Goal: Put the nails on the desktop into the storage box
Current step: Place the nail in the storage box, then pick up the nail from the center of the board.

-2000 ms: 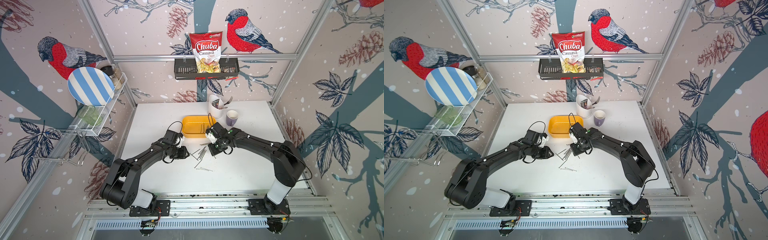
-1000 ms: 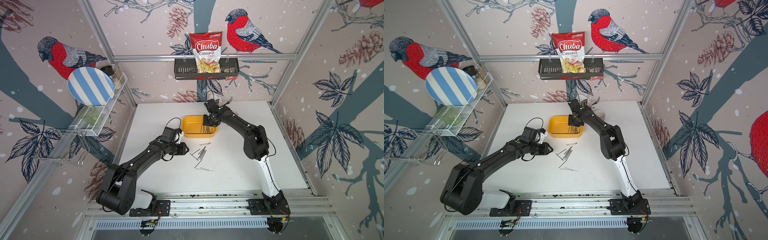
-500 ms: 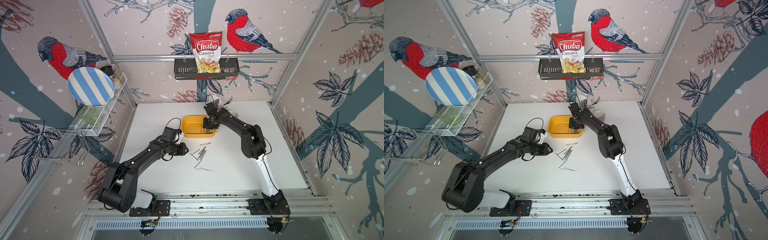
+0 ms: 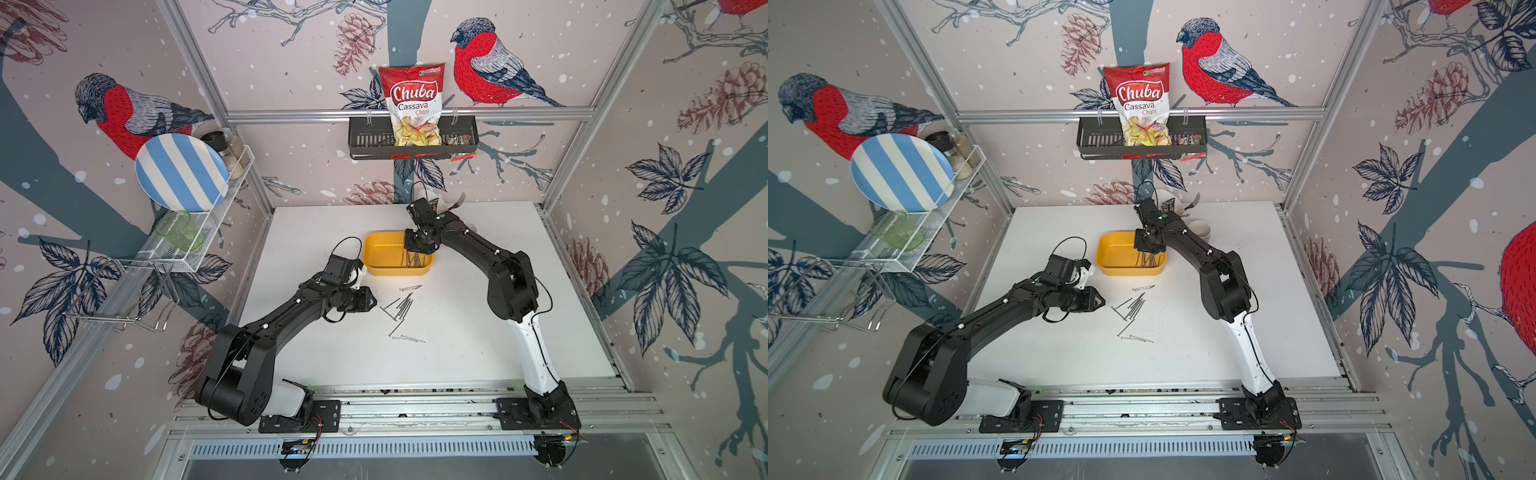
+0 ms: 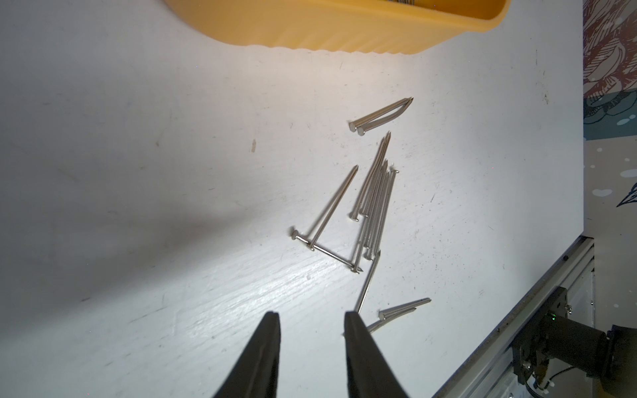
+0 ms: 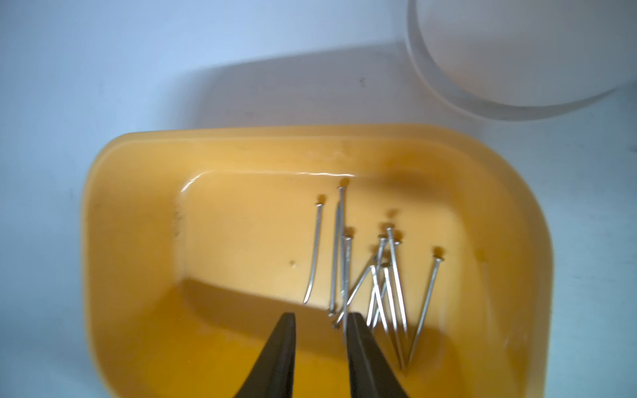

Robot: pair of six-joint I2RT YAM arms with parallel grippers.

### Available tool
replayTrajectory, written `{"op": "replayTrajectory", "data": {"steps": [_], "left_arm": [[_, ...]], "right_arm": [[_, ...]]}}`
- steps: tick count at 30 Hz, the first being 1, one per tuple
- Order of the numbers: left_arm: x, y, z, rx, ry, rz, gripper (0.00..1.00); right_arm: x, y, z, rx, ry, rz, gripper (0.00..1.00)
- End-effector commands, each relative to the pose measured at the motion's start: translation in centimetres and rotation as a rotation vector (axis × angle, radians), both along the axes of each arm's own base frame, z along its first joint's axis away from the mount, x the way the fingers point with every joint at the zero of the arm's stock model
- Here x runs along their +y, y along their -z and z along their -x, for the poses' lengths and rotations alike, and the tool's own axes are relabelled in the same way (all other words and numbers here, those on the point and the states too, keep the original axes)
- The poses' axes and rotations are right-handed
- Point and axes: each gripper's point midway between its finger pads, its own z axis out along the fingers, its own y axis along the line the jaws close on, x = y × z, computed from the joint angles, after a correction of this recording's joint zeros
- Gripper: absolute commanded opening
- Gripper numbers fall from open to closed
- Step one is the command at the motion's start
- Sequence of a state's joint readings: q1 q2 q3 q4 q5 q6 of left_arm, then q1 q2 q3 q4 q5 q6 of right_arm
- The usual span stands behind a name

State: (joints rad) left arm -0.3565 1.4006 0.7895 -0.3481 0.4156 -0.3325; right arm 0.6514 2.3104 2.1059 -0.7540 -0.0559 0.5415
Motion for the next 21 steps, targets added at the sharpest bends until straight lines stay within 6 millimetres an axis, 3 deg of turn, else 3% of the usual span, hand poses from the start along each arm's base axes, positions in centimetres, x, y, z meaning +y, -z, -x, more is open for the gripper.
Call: {"op": "replayTrajectory", "data": {"steps": [1,7,13,17,21], "left_arm": [[-0.1,-0.5,-0.5,-0.029,-0.005,0.016,0.35],[0.1,-0.2,-0.3,-0.022,-0.020,0.028,0.35],[3.6,1.3,-0.2,0.026,-0.176,0.001,0.37],[6.4,2.3,0.1,0.068,-0.295,0.018,0.41],[7.2,2.1,0.0,0.072,-0.341,0.043,0.44]], "right_arm": [[0.5,-1.3,2.5,-0.023,-0.087,0.057,0.31],[2.9,-0.6,9.8,-0.011,-0.271,0.170,0.33],[5.1,1.1,16.0,0.028,-0.389,0.192,0.35],[6.0,2.5,18.4,0.046,-0.434,0.200,0.36],[6.9,3.6,20.0,0.057,-0.481,0.212,0.36]]}}
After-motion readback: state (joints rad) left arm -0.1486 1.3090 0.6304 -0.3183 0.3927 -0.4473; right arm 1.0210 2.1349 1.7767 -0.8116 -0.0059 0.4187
